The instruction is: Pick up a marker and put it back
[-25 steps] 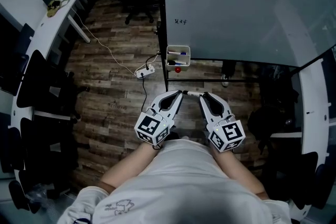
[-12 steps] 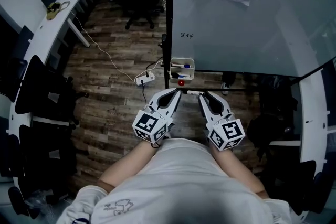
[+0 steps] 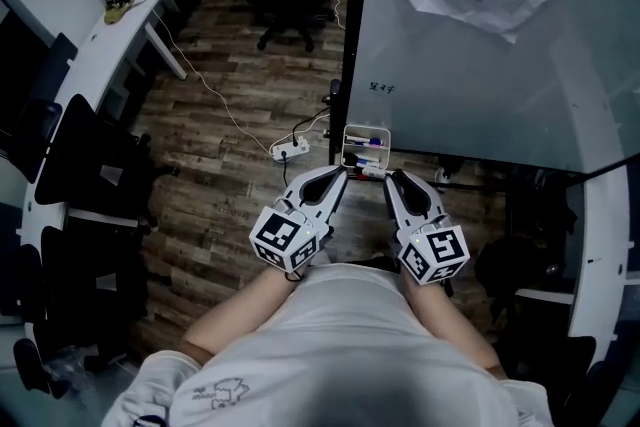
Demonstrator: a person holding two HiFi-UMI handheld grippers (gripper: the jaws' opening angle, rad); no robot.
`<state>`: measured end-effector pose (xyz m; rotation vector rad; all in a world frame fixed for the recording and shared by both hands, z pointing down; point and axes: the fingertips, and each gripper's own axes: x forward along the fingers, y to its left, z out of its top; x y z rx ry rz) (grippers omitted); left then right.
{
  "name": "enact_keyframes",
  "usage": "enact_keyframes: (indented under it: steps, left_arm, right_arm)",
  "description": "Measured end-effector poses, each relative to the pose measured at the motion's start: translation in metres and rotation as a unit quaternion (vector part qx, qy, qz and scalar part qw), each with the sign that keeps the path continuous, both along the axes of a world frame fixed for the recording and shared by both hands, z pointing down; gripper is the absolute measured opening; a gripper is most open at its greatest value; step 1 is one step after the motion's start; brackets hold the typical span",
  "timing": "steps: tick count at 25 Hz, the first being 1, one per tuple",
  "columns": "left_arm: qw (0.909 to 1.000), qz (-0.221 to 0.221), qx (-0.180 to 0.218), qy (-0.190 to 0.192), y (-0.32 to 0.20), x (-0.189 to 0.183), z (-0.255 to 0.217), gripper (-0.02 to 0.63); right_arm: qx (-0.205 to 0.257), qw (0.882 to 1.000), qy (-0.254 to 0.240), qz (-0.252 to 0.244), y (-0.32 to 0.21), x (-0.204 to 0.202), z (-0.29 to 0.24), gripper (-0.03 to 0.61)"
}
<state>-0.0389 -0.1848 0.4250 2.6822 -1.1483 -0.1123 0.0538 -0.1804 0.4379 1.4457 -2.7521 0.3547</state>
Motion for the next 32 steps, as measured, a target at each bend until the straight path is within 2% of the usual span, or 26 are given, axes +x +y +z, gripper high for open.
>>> enact_keyframes:
  steps: [12, 16, 19, 32]
  left_arm:
    - [0.9943, -0.104, -0.022, 0.012, -0.038, 0.012, 0.014, 0.005]
    - [0.9902, -0.132, -0.043, 0.014, -0.049, 0.028, 0.028, 0.005]
    - [0.9861, -0.155, -0.058, 0.018, -0.053, 0.027, 0.039, 0.005]
    - [0.9739, -0.196, -0.107, 0.041, -0.07, 0.027, 0.094, 0.005]
  right_arm:
    - [-0.03, 0.996, 0.034, -0.082, -0.064, 0.019, 0.017, 0.074]
    - [-0.053, 0.992, 0.048, -0.105, -0.08, 0.038, 0.036, 0.074]
    - [-0.063, 0.988, 0.068, -0.122, -0.086, 0.038, 0.048, 0.074]
    - [-0.085, 0.971, 0.144, -0.173, -0.103, 0.029, 0.096, 0.074]
